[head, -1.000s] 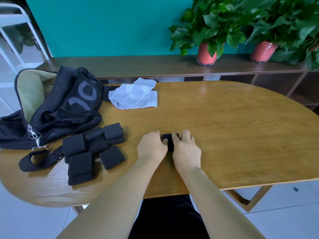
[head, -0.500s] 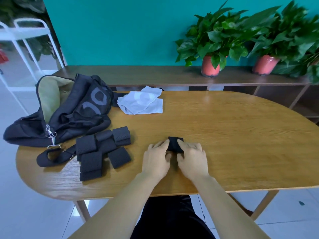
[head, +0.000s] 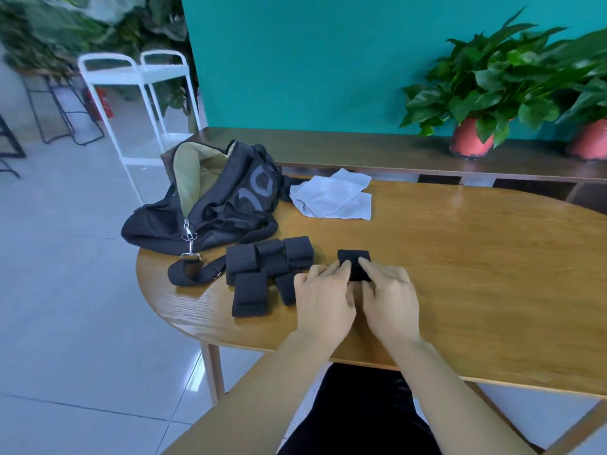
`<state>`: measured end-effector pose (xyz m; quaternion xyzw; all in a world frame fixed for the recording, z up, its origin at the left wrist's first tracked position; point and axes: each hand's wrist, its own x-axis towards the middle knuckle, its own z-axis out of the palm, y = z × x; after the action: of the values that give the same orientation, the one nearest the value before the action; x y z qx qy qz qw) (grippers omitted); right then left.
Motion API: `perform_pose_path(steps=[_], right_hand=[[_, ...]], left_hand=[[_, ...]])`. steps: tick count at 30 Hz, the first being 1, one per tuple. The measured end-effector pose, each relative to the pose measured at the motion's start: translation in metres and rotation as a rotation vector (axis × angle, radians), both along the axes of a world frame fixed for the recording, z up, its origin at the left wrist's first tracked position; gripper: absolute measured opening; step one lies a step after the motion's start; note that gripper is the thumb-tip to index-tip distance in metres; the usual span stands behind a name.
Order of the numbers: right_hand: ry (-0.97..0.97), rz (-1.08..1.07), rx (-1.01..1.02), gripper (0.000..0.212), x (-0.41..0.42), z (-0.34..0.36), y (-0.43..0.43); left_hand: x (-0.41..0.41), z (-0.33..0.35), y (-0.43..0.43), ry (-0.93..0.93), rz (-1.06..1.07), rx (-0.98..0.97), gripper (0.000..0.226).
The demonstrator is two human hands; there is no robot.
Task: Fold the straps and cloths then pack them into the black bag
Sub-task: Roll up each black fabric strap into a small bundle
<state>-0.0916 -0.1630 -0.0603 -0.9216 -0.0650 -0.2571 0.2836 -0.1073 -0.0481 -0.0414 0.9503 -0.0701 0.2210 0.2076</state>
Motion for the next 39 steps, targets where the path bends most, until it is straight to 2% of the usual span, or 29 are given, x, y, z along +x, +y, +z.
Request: perform_pose_path(steps=[3, 10, 14, 20, 26, 39], right_hand=[[-0.039, 0.083, -0.025, 0.042, -0.001, 0.009, 0.034], [0.065, 0.167, -0.09, 0.042, -0.006, 0.006, 0.083], [0.144, 0.172, -0.176, 0.046, -0.003, 0.002, 0.085], [0.188, 0.171, -0.239, 0.046, -0.003, -0.003, 0.083], [0.166, 0.175, -0.215, 0.051, -0.003, -0.003, 0.082], [0.155, 0.101, -0.211, 0.057, 0.001, 0.015, 0.042]], left_hand=[[-0.008, -0.001, 0.032, -0.083, 0.104, 0.029, 0.04], [-0.018, -0.012, 0.083, -0.173, 0.247, 0.16, 0.033], [-0.018, -0.018, 0.087, -0.165, 0.239, 0.231, 0.017], [-0.014, -0.026, 0.089, -0.193, 0.233, 0.329, 0.026], [-0.011, -0.021, 0.091, -0.21, 0.235, 0.293, 0.03], [0.002, 0.008, 0.063, -0.097, 0.16, 0.333, 0.031]])
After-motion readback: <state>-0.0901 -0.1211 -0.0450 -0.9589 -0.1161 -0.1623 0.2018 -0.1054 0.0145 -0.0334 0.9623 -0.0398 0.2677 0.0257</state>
